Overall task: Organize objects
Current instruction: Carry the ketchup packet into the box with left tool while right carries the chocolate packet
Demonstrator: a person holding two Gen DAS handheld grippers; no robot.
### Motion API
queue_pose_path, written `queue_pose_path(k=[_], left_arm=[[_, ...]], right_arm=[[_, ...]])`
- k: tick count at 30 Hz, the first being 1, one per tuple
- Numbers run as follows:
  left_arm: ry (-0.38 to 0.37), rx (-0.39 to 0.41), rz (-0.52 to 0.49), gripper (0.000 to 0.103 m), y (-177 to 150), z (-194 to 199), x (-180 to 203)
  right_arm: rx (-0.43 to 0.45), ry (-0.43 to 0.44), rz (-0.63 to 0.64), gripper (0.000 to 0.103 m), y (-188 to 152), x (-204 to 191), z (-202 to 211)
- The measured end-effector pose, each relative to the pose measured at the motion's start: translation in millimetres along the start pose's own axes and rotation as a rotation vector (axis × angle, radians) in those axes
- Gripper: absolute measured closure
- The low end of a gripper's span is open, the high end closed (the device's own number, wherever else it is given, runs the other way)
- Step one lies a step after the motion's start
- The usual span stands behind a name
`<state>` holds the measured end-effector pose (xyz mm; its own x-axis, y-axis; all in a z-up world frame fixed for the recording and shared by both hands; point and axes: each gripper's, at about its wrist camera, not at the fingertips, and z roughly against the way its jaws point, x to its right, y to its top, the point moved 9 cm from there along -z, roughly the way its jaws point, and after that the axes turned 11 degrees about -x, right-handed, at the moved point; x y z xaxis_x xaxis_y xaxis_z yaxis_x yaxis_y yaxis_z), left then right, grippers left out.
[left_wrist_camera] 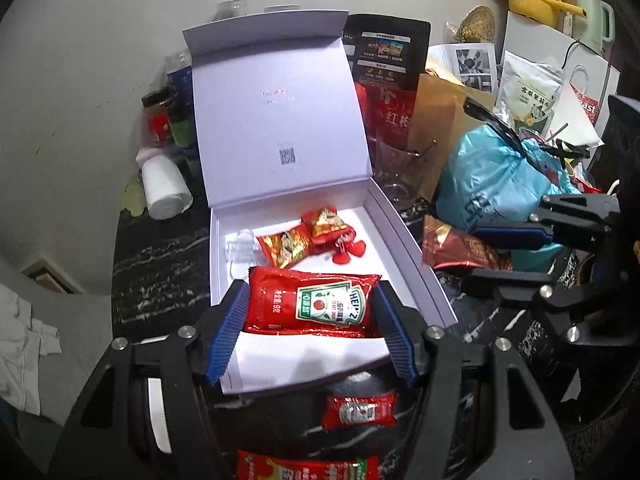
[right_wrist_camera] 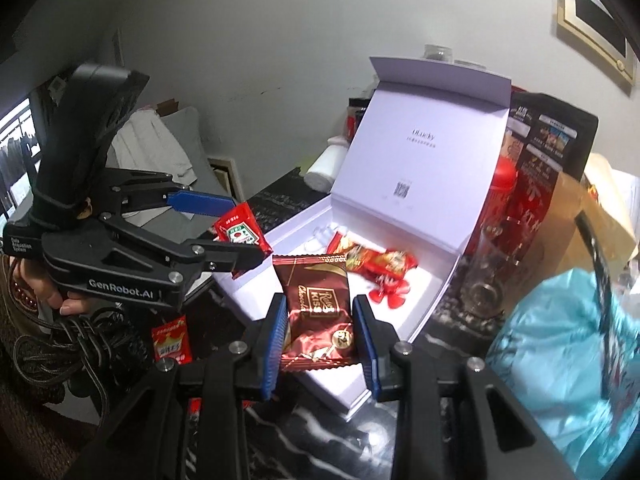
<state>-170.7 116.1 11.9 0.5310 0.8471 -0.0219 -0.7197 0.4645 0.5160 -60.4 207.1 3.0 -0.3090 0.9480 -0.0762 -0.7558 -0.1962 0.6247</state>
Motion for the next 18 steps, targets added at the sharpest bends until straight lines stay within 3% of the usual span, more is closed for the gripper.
queue_pose_path(k=[18], left_arm=[[0.028, 0.029, 0.013, 0.04, 60.4, -25.1, -45.7]], right_arm=[[0.031, -0.018, 0.005, 0.07, 72.2, 32.4, -22.4]])
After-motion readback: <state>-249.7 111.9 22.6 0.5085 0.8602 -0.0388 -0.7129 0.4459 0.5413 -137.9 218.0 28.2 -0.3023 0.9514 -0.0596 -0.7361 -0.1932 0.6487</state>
